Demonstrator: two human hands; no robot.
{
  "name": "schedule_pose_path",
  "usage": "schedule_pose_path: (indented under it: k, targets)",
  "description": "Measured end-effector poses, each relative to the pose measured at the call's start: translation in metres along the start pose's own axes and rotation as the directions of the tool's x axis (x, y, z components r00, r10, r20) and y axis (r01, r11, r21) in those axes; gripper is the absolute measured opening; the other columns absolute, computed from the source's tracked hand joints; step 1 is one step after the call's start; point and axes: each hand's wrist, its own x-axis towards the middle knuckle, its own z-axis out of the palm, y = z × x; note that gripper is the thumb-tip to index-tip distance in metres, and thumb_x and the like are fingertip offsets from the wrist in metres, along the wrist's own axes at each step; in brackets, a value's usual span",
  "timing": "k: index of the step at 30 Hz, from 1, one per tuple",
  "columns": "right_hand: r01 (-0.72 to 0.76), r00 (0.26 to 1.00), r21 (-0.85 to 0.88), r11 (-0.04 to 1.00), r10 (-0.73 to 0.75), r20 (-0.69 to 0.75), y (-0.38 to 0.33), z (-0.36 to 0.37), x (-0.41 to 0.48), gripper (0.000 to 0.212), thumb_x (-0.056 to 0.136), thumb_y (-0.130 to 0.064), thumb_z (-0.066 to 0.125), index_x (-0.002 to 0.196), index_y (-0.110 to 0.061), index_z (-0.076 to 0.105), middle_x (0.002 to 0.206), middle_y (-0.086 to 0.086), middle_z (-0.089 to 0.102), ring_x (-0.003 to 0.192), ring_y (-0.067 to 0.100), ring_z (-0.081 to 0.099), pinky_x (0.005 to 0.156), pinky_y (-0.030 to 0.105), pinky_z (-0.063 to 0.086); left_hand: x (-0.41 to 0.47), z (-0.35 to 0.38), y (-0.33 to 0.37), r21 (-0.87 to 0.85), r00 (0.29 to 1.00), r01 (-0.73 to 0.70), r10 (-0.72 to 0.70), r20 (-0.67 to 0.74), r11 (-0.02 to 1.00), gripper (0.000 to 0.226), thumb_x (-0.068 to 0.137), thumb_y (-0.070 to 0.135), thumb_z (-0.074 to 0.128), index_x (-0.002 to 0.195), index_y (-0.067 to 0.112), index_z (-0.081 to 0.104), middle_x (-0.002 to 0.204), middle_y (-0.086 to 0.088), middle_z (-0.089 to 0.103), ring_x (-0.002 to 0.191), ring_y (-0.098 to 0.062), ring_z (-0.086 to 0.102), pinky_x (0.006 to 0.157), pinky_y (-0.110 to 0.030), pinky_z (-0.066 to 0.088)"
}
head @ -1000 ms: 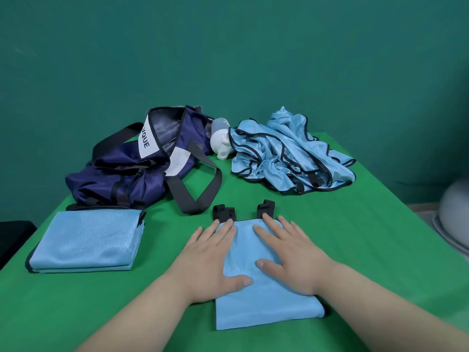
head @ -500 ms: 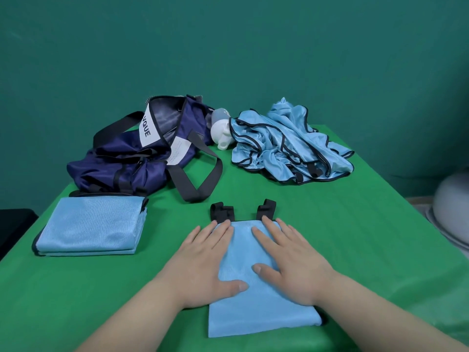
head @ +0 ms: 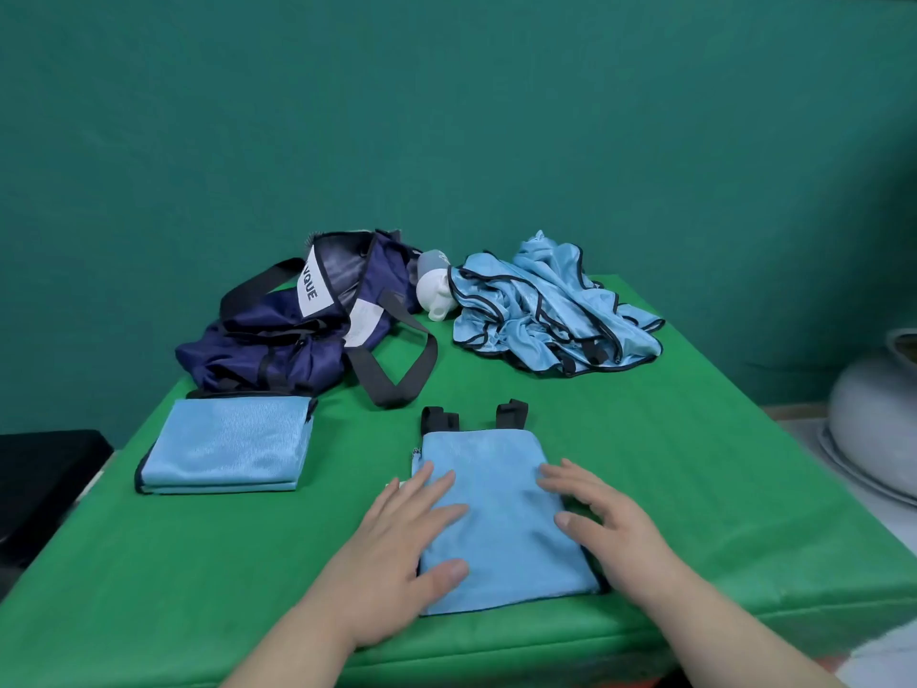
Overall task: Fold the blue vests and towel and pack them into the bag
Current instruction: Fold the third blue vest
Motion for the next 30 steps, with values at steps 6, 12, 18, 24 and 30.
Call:
schedule_pose_path:
  k: [6, 12, 18, 24, 30]
  targets:
    - [0.130, 0.986, -0.297, 0.946, -0.092, 0.139, -0.002, 0.004, -0.036, 0.042, 0.064, -0.047, 0.071, 0.105, -0.055, 0.066, 0.139, -0.025, 0.047, 0.139, -0.013, 0.026, 0.113, 0.009, 0.020, -0.033, 0.006, 0.028, 0.095, 0.997, -0.005, -0.002, 0.074, 0.996, 0.081, 0.080, 0.080, 0.045, 0.151, 0.046, 0.026, 0.158, 0.034, -0.004, 0.143, 0.012, -0.019, 0.121, -0.030, -0.011]
    - [0.139, 0.989, -0.414, 0.900, -0.108, 0.098, 0.004, 0.005, -0.042, 0.022, 0.078, -0.037, 0.062, 0.095, -0.050, 0.059, 0.129, -0.033, 0.050, 0.133, -0.018, 0.031, 0.113, 0.014, 0.027, -0.035, 0.011, 0.030, 0.028, 0.998, 0.065, -0.065, 0.007, 0.998, 0.062, 0.085, 0.070, 0.047, 0.142, 0.047, 0.043, 0.148, 0.042, 0.017, 0.141, 0.019, -0.002, 0.122, -0.026, -0.002]
    - [0.061, 0.991, -0.304, 0.951, -0.095, -0.097, 0.001, 0.015, -0.042, 0.023, 0.081, -0.012, 0.070, 0.079, -0.035, 0.068, 0.108, -0.033, 0.064, 0.119, -0.009, 0.051, 0.102, 0.015, 0.039, -0.035, 0.012, 0.030, 0.002, 0.996, 0.089, -0.089, -0.029, 0.996, 0.055, 0.086, 0.064, 0.051, 0.139, 0.047, 0.046, 0.144, 0.043, 0.023, 0.140, 0.020, 0.004, 0.122, -0.022, 0.001]
    - [-0.011, 0.979, -0.257, 0.966, -0.043, -0.201, -0.002, 0.021, -0.036, 0.034, 0.083, -0.012, 0.070, 0.082, -0.045, 0.064, 0.108, -0.024, 0.066, 0.108, -0.008, 0.057, 0.092, 0.015, 0.042, -0.027, 0.015, 0.023, -0.040, 0.984, 0.115, -0.119, -0.132, 0.993, 0.036, 0.090, 0.045, 0.062, 0.126, 0.044, 0.061, 0.135, 0.041, 0.041, 0.132, 0.020, 0.023, 0.118, -0.021, 0.017]
    - [0.099, 0.992, -0.290, 0.952, -0.116, -0.041, -0.007, 0.014, -0.034, 0.033, 0.068, -0.036, 0.073, 0.097, -0.039, 0.059, 0.121, -0.030, 0.058, 0.130, -0.008, 0.042, 0.103, 0.013, 0.032, -0.023, 0.005, 0.019, -0.245, 0.957, 0.175, -0.224, -0.186, 0.954, 0.022, 0.087, 0.032, 0.065, 0.105, 0.044, 0.070, 0.105, 0.046, 0.059, 0.111, 0.021, 0.048, 0.098, -0.012, 0.038]
